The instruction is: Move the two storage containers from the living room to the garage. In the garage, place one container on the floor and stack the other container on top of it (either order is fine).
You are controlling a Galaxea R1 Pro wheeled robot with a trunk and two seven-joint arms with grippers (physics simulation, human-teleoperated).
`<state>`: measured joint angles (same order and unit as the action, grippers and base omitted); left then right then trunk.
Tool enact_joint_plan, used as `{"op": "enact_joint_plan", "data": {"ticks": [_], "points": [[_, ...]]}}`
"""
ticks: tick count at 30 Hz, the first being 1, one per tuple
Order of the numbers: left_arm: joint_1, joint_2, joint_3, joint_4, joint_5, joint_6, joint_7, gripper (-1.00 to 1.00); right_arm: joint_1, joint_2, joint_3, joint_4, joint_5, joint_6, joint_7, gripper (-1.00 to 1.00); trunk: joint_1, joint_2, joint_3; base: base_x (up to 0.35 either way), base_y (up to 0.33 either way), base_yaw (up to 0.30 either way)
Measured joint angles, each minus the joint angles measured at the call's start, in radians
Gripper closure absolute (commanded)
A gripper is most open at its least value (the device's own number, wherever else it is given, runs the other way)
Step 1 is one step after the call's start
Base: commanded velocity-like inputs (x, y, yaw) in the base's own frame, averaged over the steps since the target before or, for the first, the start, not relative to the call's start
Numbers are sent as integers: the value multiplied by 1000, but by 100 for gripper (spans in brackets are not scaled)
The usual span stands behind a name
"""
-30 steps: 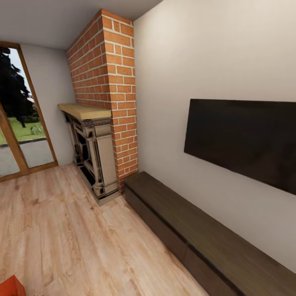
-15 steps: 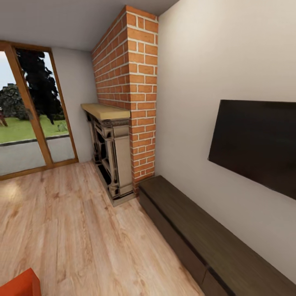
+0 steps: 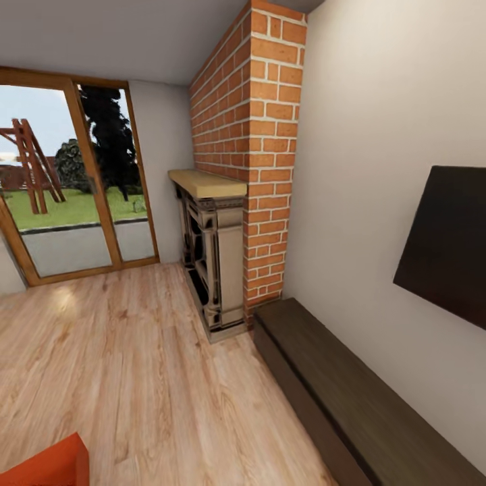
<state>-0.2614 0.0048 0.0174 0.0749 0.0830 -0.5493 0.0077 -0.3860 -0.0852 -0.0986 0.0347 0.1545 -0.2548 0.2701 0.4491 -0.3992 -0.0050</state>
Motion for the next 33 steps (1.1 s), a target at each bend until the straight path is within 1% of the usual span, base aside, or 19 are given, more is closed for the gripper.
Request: {"op": "enact_joint_plan", "data": {"ticks": [11, 28, 33], "points": [[0, 0, 0, 0, 0, 0, 0, -100, 0, 0, 0, 0, 0, 0, 0, -100, 0, 0, 0, 279, -13, 289], [0, 0, 0, 0, 0, 0, 0, -100, 0, 0, 0, 0, 0, 0, 0, -100, 0, 0, 0, 287, -125, 289], [0, 0, 0, 0, 0, 0, 0, -100, 0, 0, 0, 0, 0, 0, 0, -100, 0, 0, 0, 317, -40, 289]]}}
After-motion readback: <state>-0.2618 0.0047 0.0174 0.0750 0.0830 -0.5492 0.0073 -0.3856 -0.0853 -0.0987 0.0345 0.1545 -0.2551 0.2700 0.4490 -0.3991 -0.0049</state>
